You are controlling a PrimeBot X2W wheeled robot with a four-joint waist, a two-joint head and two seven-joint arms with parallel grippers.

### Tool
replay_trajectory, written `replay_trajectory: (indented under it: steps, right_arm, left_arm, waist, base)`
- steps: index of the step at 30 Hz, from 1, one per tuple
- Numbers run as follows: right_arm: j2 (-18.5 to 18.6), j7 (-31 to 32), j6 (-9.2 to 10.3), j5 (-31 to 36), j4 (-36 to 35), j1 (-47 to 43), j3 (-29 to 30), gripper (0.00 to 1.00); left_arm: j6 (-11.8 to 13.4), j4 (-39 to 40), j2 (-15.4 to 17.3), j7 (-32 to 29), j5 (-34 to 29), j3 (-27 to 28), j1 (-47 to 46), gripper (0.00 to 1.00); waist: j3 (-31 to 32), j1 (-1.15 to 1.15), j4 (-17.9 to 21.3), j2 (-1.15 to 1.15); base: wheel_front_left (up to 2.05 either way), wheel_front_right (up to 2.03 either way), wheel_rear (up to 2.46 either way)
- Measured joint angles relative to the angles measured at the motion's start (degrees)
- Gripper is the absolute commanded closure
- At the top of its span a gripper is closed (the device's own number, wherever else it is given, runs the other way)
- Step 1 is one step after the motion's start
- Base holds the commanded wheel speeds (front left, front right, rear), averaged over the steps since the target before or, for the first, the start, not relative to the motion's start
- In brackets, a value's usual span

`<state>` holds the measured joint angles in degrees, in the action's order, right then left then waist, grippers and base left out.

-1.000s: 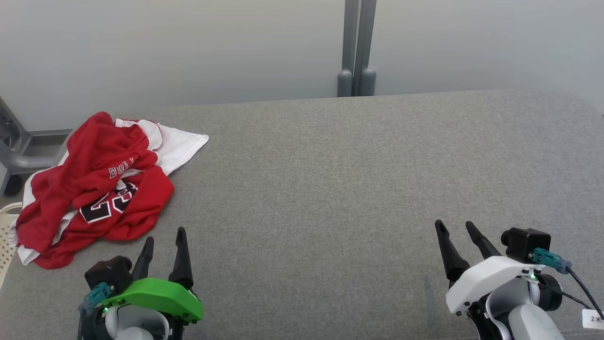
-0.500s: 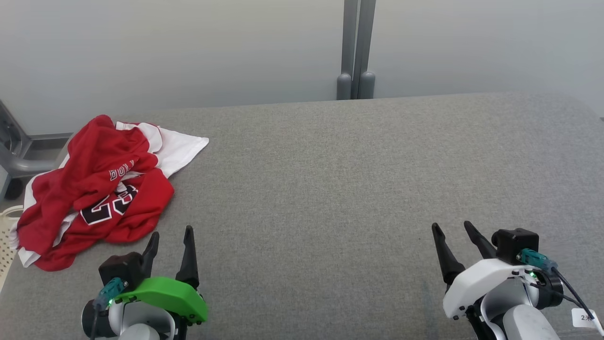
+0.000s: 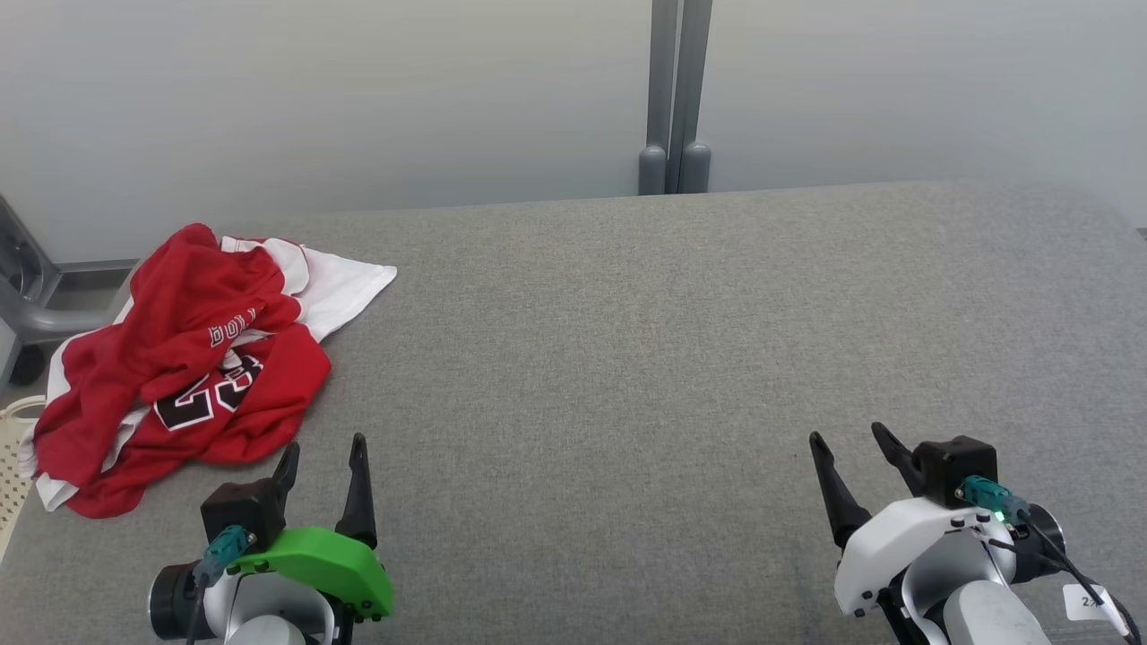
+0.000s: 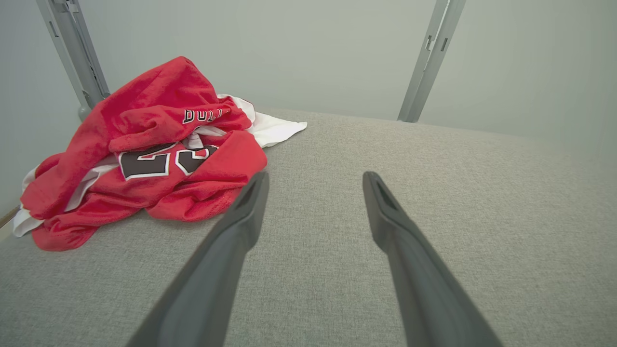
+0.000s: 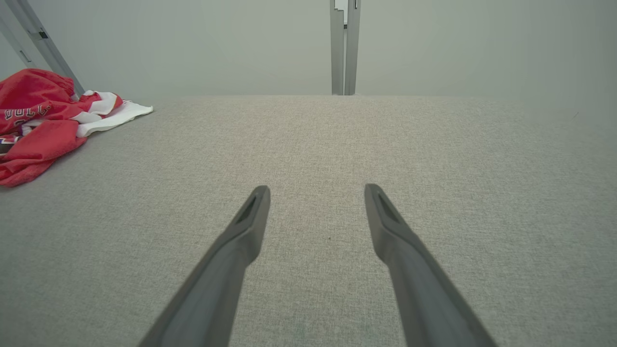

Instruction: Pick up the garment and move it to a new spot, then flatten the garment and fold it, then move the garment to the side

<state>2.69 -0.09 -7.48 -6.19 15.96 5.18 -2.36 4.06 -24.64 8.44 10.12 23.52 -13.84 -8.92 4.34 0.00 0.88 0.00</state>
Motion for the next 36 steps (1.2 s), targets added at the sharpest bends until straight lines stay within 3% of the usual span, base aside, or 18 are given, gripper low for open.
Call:
replay_trajectory:
  steps: [15,36]
  right_arm:
    - [0.05,-0.59,-0.01,5.82,0.29,0.13,-1.13,0.0]
    - [0.09,-0.82,-0.01,5.81,0.18,-0.07,-0.97,0.0]
  left_arm:
    - [1.07,-0.09,0.56,0.55,-3.05,-1.19,-0.04,0.0]
    - [1.52,-0.21,0.99,0.56,-1.93,-1.58,-0.01,0.0]
  waist:
    - [0.64,0.0,0.09,0.0]
    - [0.97,0.0,-1.01,0.0]
  base:
    - [0.0,0.0,0.0]
    - [0.0,0.0,0.0]
